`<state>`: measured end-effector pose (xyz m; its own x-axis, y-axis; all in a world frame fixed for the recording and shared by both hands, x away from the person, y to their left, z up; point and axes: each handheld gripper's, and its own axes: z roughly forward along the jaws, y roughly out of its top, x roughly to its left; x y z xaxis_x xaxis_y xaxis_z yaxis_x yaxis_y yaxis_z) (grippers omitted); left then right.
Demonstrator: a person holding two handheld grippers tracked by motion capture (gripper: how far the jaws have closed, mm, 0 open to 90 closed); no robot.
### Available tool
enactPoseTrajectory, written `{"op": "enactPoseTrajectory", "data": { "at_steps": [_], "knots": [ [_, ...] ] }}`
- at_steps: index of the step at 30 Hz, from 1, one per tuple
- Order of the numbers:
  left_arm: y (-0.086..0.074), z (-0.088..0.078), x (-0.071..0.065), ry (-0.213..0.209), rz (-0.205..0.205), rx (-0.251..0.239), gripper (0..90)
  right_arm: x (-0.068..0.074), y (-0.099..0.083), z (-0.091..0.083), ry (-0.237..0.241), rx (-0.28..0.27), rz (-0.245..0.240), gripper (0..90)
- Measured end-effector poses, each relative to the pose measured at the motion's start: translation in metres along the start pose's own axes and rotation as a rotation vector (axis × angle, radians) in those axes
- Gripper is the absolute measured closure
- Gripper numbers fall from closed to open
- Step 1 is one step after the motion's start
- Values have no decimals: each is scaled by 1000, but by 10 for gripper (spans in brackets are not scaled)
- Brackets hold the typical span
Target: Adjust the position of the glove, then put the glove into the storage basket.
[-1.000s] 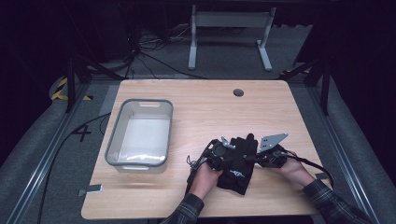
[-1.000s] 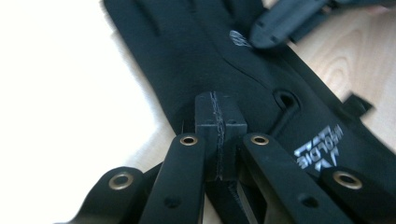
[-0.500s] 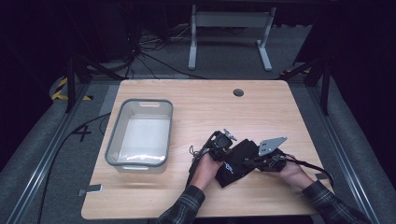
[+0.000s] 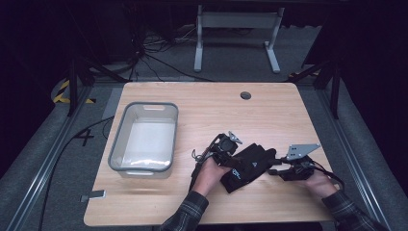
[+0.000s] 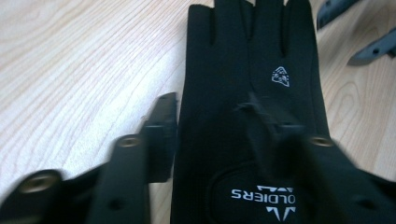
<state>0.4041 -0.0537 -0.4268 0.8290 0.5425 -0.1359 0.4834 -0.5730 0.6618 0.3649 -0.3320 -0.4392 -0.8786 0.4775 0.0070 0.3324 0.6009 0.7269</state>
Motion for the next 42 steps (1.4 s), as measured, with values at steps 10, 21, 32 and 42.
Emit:
{"op": "enactPoseTrajectory", "data": {
  "at_steps": [10, 21, 32, 42],
  "knots": [
    [3, 16, -9, -46, 52, 31, 151, -7, -46, -29, -127, -3, 110, 257],
    [0, 36, -18, 2, 119, 108, 91, -9, -61, -28, -171, 30, 109, 169],
    [-3, 39, -17, -18, 108, 112, 137, -9, -63, -26, -173, 1, 119, 133],
    [-3, 33, -17, -41, 120, 119, 359, -9, -64, -26, -172, 1, 119, 130]
  ]
}}
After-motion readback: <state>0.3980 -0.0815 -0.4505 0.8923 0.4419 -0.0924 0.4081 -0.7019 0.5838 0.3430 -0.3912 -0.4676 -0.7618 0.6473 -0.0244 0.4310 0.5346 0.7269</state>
